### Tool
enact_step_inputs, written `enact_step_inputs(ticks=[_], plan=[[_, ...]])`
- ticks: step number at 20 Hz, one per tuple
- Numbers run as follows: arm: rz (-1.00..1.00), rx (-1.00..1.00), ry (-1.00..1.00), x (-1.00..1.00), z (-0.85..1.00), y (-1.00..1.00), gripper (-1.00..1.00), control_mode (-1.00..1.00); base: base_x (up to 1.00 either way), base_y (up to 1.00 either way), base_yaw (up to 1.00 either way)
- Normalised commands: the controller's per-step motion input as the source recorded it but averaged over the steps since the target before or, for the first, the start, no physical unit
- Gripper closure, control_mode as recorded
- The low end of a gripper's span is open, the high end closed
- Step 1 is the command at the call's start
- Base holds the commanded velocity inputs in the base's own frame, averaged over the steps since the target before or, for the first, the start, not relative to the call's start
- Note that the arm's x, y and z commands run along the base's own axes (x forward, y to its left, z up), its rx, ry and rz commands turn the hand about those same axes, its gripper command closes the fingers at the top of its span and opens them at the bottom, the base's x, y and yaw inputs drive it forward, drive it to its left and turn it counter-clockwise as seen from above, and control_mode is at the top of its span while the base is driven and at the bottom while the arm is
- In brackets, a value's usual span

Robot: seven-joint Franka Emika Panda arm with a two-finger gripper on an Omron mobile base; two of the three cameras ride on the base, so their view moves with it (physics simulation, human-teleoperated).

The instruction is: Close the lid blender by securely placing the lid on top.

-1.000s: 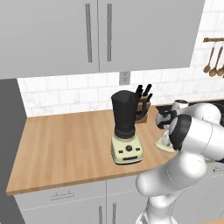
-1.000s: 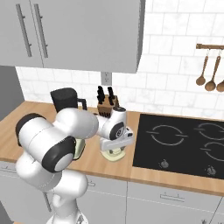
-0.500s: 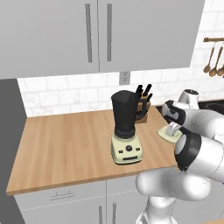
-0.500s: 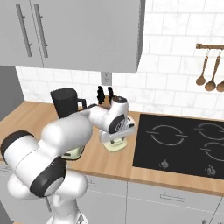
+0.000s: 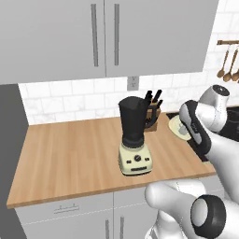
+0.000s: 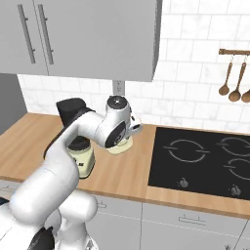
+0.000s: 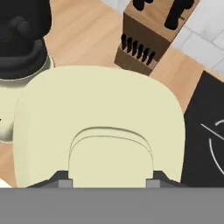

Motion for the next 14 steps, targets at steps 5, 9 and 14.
enact_step_inputs(ticks=[5, 9, 14], plan=[[0.00, -0.03, -0.09, -0.21, 1.00, 0.44, 1.00, -1.00, 0.00, 0.00, 0.00], [0.00, -0.07, 0.00, -0.01, 1.00, 0.46, 1.00, -1.00, 0.00, 0.00, 0.00], [0.06, -0.04, 0.02, 0.00, 1.00, 0.96, 1.00, -1.00, 0.00, 0.00, 0.00]])
